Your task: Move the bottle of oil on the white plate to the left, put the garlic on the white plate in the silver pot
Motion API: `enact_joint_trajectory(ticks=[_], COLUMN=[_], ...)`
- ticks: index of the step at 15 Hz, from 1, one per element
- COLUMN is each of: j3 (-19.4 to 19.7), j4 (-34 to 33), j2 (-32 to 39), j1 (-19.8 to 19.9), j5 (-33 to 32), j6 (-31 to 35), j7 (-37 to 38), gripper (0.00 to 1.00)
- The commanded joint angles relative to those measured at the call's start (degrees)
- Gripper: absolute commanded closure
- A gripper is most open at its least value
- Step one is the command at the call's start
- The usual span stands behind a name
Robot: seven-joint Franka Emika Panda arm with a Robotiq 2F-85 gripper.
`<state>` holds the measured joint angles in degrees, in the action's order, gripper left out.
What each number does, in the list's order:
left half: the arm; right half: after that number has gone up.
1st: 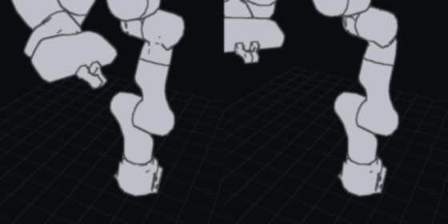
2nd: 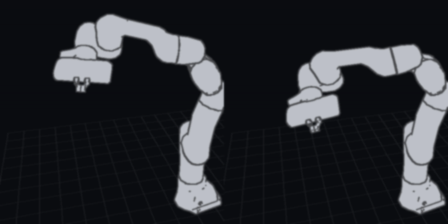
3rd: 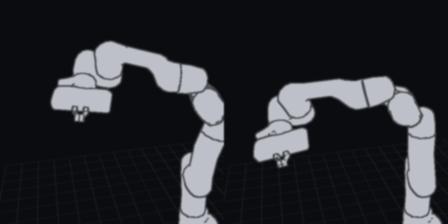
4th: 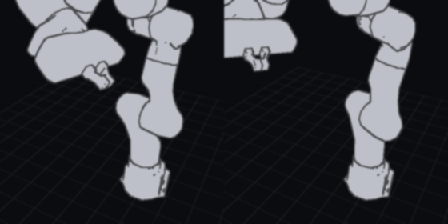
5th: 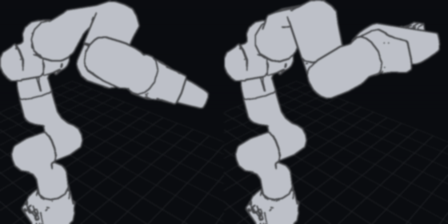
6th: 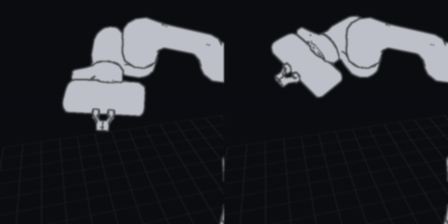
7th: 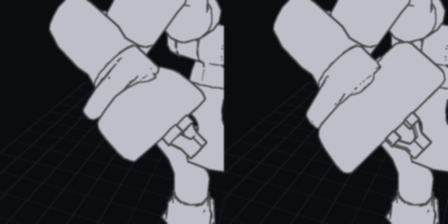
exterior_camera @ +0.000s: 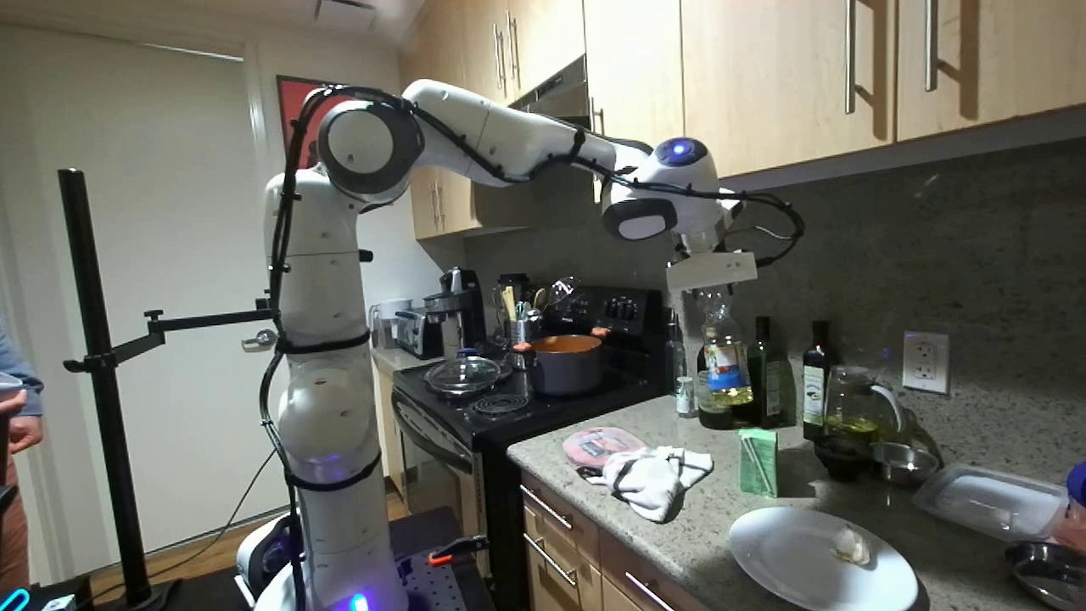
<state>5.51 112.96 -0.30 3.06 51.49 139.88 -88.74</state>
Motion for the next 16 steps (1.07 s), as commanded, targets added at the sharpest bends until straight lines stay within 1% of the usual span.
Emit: enact_joint_trajectory(ticks=[1,5,6,10,11,16], j3=[-1.7,-3.7,-3.7,-4.2,-4.2,-4.3], j4=[-5.8,-9.0,-5.7,-7.1,-7.2,-6.6], j2=[3.7,7.0,5.5,7.2,7.2,10.0], j1=[-0.4,-0.3,-0.3,-0.2,-0.2,0.8], j5=[1.2,1.3,0.2,0.2,0.2,2.7], j6=[-3.3,-6.0,-3.9,-4.2,-4.2,-3.5], j7=[-2.2,-3.3,-1.5,-1.9,-1.9,-2.3], gripper=[0.61,0.61,0.36,0.36,0.61,0.61])
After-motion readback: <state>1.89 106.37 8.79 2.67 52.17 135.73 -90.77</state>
